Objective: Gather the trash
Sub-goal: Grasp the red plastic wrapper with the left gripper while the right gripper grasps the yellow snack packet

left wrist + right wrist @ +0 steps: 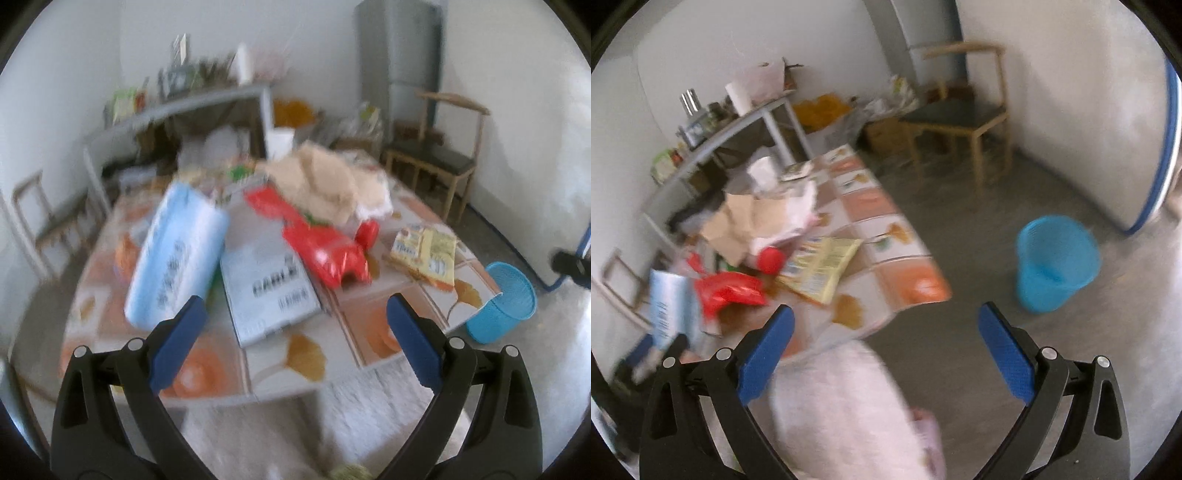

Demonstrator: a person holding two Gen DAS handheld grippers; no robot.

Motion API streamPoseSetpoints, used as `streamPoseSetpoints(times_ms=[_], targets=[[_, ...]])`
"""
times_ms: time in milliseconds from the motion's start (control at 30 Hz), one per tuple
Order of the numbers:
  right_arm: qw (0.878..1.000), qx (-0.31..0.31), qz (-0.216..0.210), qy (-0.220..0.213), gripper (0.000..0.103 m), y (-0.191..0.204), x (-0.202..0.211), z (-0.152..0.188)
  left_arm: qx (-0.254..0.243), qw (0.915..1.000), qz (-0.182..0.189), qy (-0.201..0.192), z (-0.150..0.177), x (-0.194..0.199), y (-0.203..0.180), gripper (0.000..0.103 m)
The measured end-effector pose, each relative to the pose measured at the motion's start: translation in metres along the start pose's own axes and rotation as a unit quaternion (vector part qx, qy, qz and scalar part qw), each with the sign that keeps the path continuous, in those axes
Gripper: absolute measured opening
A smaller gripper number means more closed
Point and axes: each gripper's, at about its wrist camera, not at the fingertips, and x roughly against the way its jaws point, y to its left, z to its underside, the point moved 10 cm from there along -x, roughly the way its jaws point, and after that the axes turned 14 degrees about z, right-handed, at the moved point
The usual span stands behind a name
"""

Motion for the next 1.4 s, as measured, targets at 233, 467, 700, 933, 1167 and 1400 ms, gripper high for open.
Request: streamPoseSetpoints(times_ms=[233, 467, 700, 933, 1167, 1400], targets=[[0.991, -0.043, -0.084, 0.098, 0.085, 0.043, -0.055, -0.004, -0.188, 0.9797, -0.014, -0.067, -0.025, 0.001, -0.027, 0.094], [0.985, -0.049, -0.092, 0.14, 0.077, 0.071, -0.102, -0.016, -0.341, 0.9382, -0.031, -0.046, -0.017, -0.036, -0.058, 0.067], [0.983, -0.029, -0.066, 0.167, 0.068, 0.08, -0.133, -0.013, -0.455, 0.8867, -0.082, -0.013, 0.0, -0.079, -0.067, 0.064], [0.989, 0.028, -0.021, 0.143, 0.052, 0.082, -0.14, -0.015, -0.476, 0.8736, -0.093, 0.032, 0.011, -0.107, -0.057, 0.046], [0.989, 0.058, 0.003, 0.134, 0.024, 0.075, -0.141, -0.014, -0.487, 0.8678, -0.088, 0.043, 0.01, -0.11, -0.057, 0.031], [0.988, 0.024, -0.037, 0.145, 0.005, 0.072, -0.138, -0.013, -0.493, 0.8657, -0.082, 0.029, 0.003, -0.1, -0.061, 0.02]])
